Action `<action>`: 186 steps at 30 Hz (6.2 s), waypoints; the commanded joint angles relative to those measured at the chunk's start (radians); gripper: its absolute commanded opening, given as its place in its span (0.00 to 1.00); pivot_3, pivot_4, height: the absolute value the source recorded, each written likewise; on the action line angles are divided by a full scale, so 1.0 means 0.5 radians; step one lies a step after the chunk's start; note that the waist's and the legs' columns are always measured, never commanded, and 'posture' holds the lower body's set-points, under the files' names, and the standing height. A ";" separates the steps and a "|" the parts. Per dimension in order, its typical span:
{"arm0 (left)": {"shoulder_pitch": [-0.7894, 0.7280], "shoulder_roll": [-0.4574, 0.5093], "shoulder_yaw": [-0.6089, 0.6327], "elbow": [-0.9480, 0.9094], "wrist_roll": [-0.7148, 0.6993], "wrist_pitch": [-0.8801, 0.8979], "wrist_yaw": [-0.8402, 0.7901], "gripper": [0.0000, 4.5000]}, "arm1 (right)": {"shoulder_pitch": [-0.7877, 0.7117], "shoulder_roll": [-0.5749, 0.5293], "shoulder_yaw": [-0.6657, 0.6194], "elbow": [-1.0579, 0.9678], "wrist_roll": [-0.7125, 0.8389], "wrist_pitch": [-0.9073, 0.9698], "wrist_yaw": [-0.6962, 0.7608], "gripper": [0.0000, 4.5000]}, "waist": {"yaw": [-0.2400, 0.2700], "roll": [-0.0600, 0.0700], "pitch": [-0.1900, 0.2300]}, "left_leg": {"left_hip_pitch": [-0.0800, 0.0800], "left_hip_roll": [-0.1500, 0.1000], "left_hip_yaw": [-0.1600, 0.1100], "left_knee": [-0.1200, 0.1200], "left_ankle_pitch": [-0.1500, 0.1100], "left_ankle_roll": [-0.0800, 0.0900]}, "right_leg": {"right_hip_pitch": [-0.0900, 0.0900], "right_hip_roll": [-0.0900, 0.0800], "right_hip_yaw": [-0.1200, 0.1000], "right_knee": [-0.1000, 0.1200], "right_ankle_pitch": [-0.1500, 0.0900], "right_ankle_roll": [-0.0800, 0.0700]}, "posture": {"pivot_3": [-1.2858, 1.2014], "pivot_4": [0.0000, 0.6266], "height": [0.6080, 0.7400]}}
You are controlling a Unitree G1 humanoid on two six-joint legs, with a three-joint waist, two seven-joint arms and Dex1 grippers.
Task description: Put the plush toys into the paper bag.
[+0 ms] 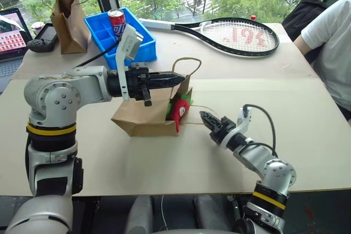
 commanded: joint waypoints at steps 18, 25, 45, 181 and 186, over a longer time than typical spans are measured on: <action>-0.241 0.066 -0.003 0.353 0.413 -0.417 -0.167 0.00 | -0.863 -0.850 0.410 -0.177 0.813 -0.134 -0.464 0.01 | -0.001 0.004 0.006 | -0.003 -0.002 0.000 -0.020 0.002 0.000 | -0.006 -0.003 -0.002 -0.007 0.000 -0.001 | 0.52 0.24 1.00; -0.193 0.026 -0.007 0.304 0.378 -0.363 -0.184 0.00 | -0.746 -0.978 0.486 -0.270 1.038 -0.249 -0.647 0.01 | 0.016 0.003 0.006 | -0.004 -0.002 0.000 -0.020 0.003 0.002 | -0.006 -0.003 -0.001 -0.007 0.000 -0.001 | 0.52 0.24 1.00; -0.097 0.298 0.122 0.258 0.340 -0.366 -0.430 0.83 | -0.544 -1.757 0.508 -0.296 1.479 -0.267 -0.478 0.73 | 0.021 0.002 0.009 | -0.004 -0.002 0.000 -0.019 0.006 0.004 | -0.005 -0.003 -0.001 -0.007 0.000 -0.001 | 0.52 0.24 1.00; 1.788 0.384 0.629 -0.365 0.829 -1.326 -0.482 1.00 | 1.031 -2.039 -0.422 -0.505 -0.531 -0.599 1.825 0.10 | 0.070 -0.005 0.009 | 0.001 0.004 0.011 0.004 0.015 0.004 | 0.008 -0.003 -0.001 -0.006 0.012 0.001 | 0.52 0.24 1.00; 1.792 0.369 0.570 -0.365 0.848 -1.366 -0.463 1.00 | 1.067 -2.038 -0.422 -0.489 -0.558 -0.618 1.820 0.48 | 0.068 -0.005 0.009 | 0.001 0.004 0.011 0.003 0.015 0.004 | 0.008 -0.003 -0.001 -0.006 0.013 0.001 | 0.52 0.24 1.00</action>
